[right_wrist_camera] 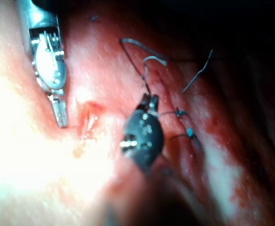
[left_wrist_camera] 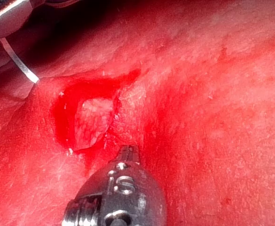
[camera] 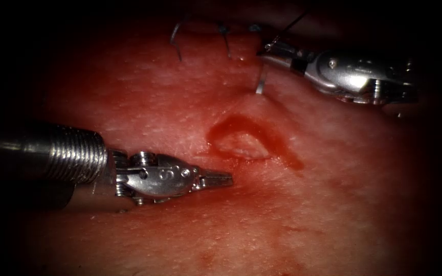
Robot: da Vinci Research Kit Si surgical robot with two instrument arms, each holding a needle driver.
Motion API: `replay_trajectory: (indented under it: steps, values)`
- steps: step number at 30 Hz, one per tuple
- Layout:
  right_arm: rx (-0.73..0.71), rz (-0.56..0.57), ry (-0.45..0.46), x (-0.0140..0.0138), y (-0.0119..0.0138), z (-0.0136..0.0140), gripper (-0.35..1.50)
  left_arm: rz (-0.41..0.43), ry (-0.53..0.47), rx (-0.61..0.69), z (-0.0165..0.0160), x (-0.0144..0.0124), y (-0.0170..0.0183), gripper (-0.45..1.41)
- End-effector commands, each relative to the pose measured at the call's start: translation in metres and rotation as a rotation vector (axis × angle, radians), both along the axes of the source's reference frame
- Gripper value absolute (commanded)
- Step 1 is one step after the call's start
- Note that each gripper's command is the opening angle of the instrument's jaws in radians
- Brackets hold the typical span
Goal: Wound Closure
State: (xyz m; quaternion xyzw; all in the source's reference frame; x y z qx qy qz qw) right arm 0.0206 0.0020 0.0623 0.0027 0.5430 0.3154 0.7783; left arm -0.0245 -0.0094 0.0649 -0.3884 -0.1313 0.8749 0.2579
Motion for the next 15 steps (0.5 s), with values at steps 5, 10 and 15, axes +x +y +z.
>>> replay_trajectory:
  steps: [5,10,15]
  values:
    - [0.215,0.026,0.010,0.0018,0.0007,0.0021,-0.35,0.000,0.000,-0.001,0.0005,-0.0006,-0.0001,-0.25]
    - [0.399,0.036,0.052,0.0032,-0.0006,0.0035,-0.35,0.001,-0.001,-0.001,0.0004,-0.0005,-0.0002,-0.25]
    - [0.501,0.046,0.098,0.0036,-0.0012,0.0040,-0.35,0.001,-0.001,-0.001,0.0004,-0.0004,-0.0002,-0.25]
